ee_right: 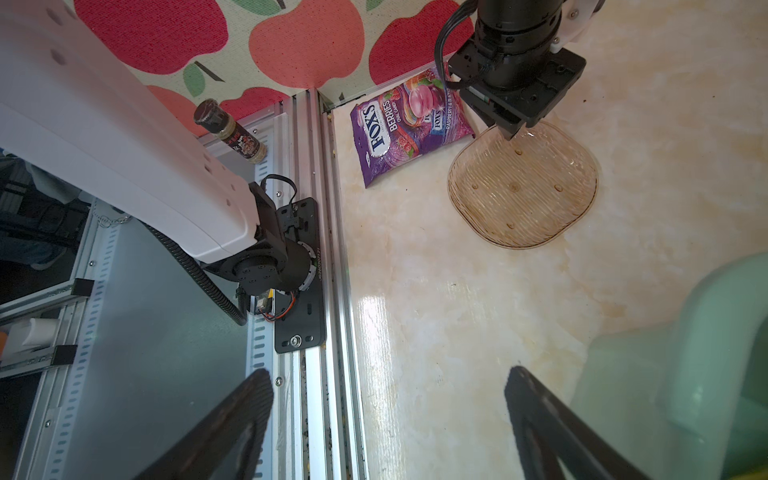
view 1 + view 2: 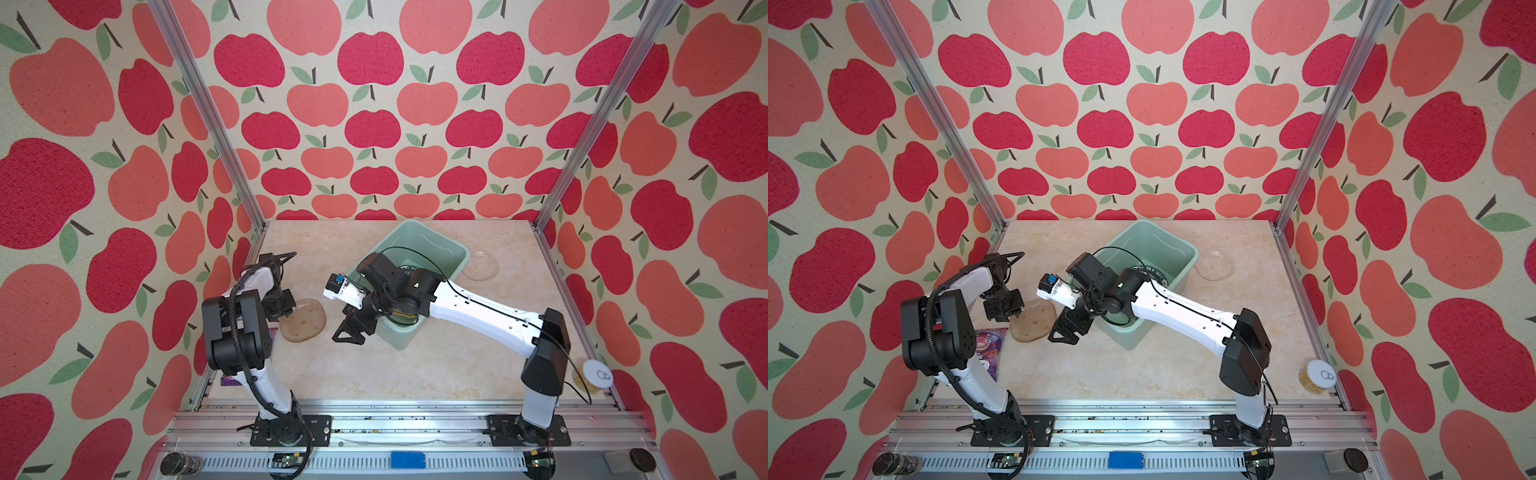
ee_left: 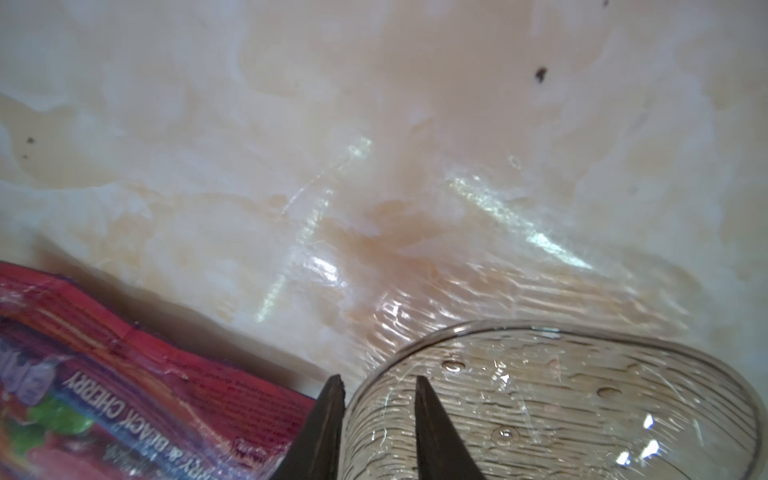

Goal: Place the plates into the plastic bin on the countertop
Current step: 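Lift the clear glass plate upright with the left gripper while the right withdraws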

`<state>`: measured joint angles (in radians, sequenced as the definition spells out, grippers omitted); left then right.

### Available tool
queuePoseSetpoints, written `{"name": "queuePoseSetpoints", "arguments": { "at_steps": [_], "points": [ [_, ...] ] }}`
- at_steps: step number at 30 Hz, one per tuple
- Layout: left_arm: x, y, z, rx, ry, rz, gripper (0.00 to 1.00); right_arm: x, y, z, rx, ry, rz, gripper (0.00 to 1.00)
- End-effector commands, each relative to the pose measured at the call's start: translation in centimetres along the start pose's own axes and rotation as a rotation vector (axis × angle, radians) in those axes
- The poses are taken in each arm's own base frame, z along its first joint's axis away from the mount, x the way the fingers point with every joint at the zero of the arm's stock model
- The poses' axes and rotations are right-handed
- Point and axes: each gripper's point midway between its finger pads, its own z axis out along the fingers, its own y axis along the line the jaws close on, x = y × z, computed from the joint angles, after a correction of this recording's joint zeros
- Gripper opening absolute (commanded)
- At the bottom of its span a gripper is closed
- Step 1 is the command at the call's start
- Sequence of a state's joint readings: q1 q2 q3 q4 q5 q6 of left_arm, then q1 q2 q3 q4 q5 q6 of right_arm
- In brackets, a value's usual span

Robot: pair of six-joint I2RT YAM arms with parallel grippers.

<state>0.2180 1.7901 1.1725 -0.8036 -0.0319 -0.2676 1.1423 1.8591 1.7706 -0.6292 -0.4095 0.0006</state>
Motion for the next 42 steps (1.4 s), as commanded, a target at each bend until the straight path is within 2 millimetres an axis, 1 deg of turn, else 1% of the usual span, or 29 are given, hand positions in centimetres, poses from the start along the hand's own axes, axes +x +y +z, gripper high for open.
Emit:
{"name": "queuePoseSetpoints", "arguments": {
  "at_steps": [1, 5, 11, 13, 17, 25, 27, 30, 35, 39, 42],
  "points": [
    [0.4, -1.4, 0.0, 0.064, 0.003, 0.011, 0.31, -0.3, -0.1, -0.4, 0.005, 0.005, 0.01, 0.91],
    [0.7, -2.5, -0.5, 0.111, -0.007, 0.03, 0.26, -0.4, -0.2, -0.5, 0.012, 0.011, 0.007, 0.91],
    [1.8, -3.5, -1.3, 0.198, -0.033, 0.026, 0.25, -0.8, -0.4, -1.0, 0.038, 0.021, -0.006, 0.91],
    [2.4, -3.9, -1.1, 0.237, -0.031, 0.02, 0.25, -1.1, -0.5, -1.3, 0.048, 0.017, -0.003, 0.91],
    [3.5, -4.6, -0.3, 0.294, -0.005, 0.013, 0.24, -1.6, -0.3, -1.8, 0.055, 0.011, 0.002, 0.91],
    [3.8, -4.8, 0.7, 0.299, 0.009, -0.003, 0.23, -2.0, -0.5, -2.5, 0.081, 0.014, 0.017, 0.91],
    [3.7, -4.8, 0.7, 0.302, 0.0, -0.011, 0.18, -2.0, -0.5, -2.4, 0.083, 0.017, 0.021, 0.91],
    [3.6, -4.8, 0.8, 0.298, -0.005, -0.018, 0.06, -2.1, -0.5, -2.4, 0.087, 0.021, 0.024, 0.91],
    [3.8, -4.4, 0.9, 0.276, -0.003, -0.011, 0.0, -2.2, -0.7, -2.8, 0.11, 0.035, 0.03, 0.91],
    [4.1, -3.8, 0.3, 0.257, -0.018, -0.036, 0.0, -2.4, -0.9, -3.6, 0.145, 0.029, 0.047, 0.91],
    [4.2, -3.0, -0.8, 0.246, -0.063, -0.092, 0.0, -3.1, -1.2, -4.8, 0.196, 0.005, 0.074, 0.91]
  ]
}}
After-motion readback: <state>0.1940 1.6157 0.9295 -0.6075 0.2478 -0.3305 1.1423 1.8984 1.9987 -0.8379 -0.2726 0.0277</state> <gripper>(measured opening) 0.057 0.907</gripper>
